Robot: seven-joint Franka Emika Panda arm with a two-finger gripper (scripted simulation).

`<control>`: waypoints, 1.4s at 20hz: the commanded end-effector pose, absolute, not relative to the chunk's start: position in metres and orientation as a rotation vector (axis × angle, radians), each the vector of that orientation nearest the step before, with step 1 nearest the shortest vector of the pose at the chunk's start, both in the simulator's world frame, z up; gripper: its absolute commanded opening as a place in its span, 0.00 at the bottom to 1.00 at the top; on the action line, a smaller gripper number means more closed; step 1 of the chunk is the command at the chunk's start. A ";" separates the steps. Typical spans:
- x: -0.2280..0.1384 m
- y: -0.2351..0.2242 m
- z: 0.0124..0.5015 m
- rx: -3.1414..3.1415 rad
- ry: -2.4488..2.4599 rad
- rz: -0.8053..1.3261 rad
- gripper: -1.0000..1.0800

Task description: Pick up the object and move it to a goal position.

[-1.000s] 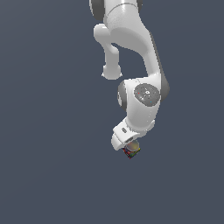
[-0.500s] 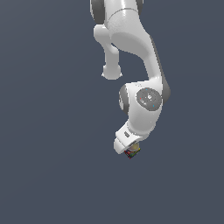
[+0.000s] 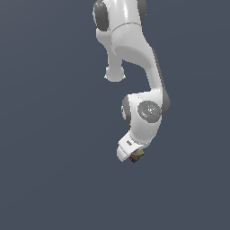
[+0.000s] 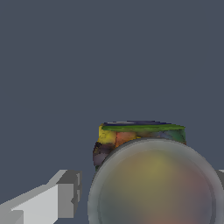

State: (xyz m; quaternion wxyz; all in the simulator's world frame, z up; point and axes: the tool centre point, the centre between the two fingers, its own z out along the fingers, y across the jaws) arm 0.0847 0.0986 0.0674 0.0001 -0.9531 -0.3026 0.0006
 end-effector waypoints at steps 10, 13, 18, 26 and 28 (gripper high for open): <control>0.086 0.099 0.058 -2.994 -0.952 0.000 0.00; 0.086 0.099 0.058 -2.994 -0.952 0.000 0.00; 0.086 0.098 0.057 -2.994 -0.951 0.003 0.00; 0.080 0.084 0.073 -2.994 -0.951 0.003 0.00; 0.077 0.077 0.080 -2.994 -0.951 0.002 0.00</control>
